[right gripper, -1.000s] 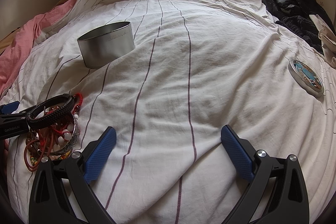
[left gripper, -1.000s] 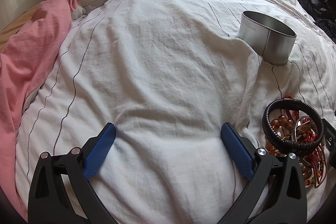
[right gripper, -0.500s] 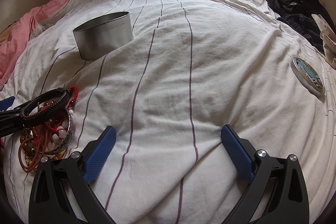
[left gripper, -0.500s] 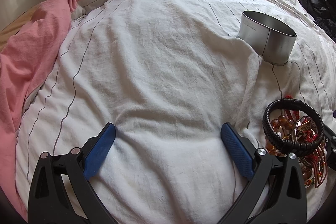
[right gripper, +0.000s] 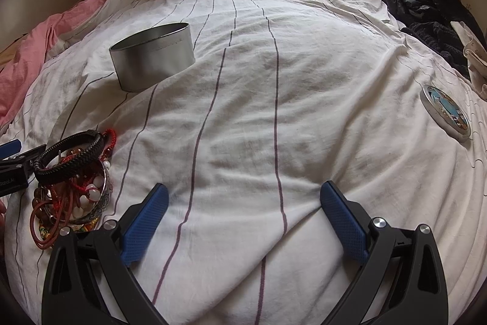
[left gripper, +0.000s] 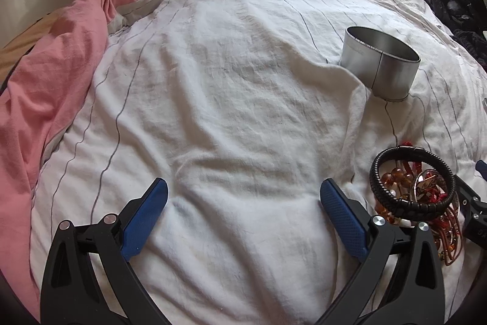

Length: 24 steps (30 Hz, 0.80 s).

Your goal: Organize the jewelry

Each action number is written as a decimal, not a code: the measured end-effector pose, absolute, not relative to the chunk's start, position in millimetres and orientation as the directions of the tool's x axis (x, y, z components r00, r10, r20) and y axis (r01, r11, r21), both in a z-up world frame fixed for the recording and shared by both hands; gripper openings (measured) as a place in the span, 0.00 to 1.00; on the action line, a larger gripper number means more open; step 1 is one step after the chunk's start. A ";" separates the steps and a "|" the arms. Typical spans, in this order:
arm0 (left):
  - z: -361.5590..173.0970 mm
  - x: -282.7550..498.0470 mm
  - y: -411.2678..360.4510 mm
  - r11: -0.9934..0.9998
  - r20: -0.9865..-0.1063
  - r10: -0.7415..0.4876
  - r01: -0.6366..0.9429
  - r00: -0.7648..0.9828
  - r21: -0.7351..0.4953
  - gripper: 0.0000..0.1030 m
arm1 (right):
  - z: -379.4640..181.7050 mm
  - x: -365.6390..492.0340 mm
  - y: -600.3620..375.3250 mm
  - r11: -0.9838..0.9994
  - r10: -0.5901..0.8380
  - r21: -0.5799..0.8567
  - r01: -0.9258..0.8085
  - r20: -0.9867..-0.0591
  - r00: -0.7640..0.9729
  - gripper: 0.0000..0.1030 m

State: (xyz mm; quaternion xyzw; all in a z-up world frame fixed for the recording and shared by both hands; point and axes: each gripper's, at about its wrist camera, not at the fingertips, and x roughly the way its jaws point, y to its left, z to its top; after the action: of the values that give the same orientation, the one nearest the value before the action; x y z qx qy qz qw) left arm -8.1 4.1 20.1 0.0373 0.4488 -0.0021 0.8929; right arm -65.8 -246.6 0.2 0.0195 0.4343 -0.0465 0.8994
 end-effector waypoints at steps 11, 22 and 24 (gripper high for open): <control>47.7 -21.2 -8.5 0.988 -0.741 -0.116 0.152 0.661 -0.019 0.94 | 0.3 -66.2 -247.1 0.995 -0.063 -0.002 0.098 -0.781 0.621 0.93; 42.9 -27.5 -41.7 0.964 -0.742 -0.218 0.260 0.634 -0.061 0.94 | 1.3 -66.3 -247.9 0.995 -0.060 0.000 0.096 -0.780 0.623 0.93; 41.9 -26.6 -44.5 0.964 -0.745 -0.208 0.260 0.634 -0.047 0.94 | 1.3 -66.5 -247.6 0.995 -0.060 0.000 0.096 -0.780 0.623 0.93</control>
State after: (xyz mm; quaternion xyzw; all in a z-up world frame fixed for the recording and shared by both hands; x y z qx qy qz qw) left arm -26.6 -44.5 41.9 0.0322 0.4077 -0.1296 0.9033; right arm -66.5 -247.6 1.3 0.0208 0.4319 -0.0434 0.9006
